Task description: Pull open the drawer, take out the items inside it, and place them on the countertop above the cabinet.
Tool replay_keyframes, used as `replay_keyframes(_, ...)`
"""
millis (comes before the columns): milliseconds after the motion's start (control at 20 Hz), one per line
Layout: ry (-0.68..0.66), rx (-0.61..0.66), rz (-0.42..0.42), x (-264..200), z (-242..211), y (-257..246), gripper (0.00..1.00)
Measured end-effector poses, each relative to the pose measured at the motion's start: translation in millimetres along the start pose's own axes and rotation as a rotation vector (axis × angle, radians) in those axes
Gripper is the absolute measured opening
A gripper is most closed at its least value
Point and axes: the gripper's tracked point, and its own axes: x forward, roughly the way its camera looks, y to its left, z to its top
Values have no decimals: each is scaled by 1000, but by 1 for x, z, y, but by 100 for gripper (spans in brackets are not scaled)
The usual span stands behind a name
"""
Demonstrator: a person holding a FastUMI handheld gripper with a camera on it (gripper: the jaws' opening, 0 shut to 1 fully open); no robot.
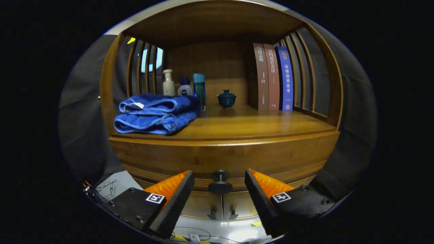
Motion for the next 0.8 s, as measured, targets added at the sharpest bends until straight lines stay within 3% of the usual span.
replay_keyframes(150,32,8,3,12,-14,1,97)
replay_keyframes(250,50,6,-1,15,-21,0,91)
replay_keyframes(650,88,-3,12,17,-28,-1,37)
replay_keyframes(800,94,-3,11,17,-28,-1,37)
